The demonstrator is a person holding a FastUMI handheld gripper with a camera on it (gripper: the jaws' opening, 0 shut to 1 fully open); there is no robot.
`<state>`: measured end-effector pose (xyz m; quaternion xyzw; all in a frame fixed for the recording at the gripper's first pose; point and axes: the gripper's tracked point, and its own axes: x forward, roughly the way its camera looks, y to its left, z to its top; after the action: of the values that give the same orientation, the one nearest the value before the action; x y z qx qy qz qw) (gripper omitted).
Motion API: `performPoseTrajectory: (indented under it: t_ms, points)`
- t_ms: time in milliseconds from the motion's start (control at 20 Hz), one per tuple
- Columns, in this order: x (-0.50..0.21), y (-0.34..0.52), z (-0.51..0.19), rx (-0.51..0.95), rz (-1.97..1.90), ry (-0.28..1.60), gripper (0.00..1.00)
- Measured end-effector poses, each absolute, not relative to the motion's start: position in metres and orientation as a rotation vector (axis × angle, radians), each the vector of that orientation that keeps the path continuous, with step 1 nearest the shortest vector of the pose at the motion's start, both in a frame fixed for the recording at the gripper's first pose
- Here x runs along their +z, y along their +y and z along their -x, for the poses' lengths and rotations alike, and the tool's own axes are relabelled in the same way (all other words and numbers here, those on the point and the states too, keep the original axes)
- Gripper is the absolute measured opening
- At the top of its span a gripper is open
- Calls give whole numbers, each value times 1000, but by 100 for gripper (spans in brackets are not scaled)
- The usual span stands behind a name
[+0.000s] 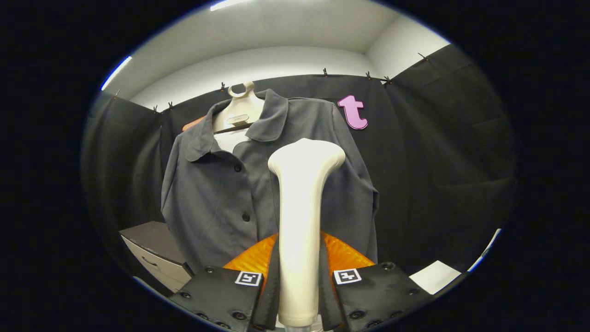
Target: Iron the clothes twice with a garment steamer, once on the left side and once on the right side.
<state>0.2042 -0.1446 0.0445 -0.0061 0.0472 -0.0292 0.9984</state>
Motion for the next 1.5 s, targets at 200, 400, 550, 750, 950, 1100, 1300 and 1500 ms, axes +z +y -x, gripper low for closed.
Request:
performPoseTrajectory:
  t_ms: [200,400,550,750,950,1100,1300,1500]
  points:
    - [30,-149,-210,-63,27,122,43]
    - [17,-150,-210,-67,37,137,43]
    - [5,-151,-207,-67,42,157,43]
    - [-14,-152,-200,-71,46,188,43]
    - [-35,-155,-192,-81,48,222,43]
    - [-55,-157,-183,-89,48,256,43]
    - [-83,-159,-176,-102,41,299,43]
    - [-108,-160,-168,-111,28,341,43]
